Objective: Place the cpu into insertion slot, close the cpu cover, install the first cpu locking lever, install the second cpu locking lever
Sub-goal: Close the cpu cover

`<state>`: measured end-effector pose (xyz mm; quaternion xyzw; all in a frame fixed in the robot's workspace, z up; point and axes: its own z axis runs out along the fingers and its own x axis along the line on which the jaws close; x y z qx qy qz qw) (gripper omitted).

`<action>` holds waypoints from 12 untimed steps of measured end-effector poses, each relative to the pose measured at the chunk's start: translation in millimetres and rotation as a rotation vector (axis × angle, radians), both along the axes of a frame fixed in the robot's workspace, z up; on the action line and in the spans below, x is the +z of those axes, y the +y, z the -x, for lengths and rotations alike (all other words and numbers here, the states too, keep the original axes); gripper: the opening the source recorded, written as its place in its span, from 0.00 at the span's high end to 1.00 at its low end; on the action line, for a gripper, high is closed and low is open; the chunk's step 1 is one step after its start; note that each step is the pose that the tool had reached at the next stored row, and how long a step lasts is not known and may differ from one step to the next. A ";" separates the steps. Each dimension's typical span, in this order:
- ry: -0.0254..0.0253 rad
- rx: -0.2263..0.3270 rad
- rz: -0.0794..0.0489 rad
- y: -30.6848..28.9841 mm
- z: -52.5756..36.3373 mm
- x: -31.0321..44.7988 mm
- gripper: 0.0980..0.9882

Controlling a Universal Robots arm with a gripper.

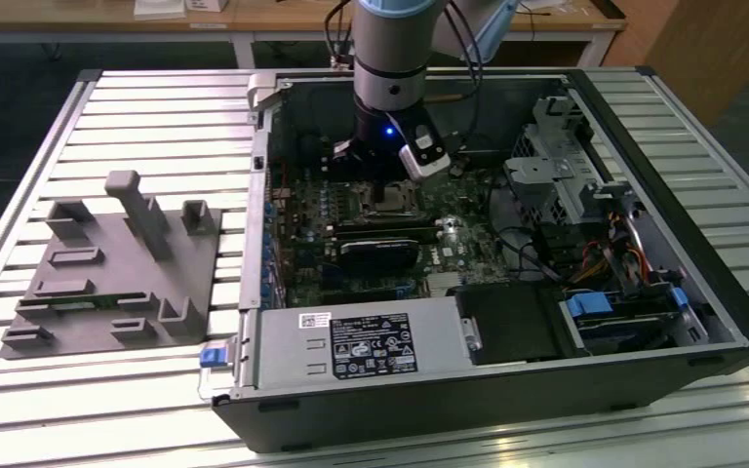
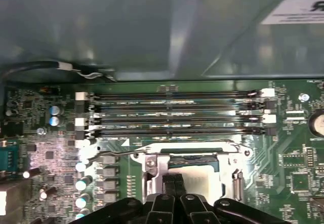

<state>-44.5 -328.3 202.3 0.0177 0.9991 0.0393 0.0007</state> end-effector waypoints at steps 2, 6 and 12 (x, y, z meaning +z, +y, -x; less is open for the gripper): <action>0.0000 0.000 0.000 0.0 -3.3 -0.2 0.99; 0.0001 0.000 0.000 0.0 -8.5 -0.7 0.99; 0.0001 0.000 0.000 0.0 -14.7 -1.5 0.99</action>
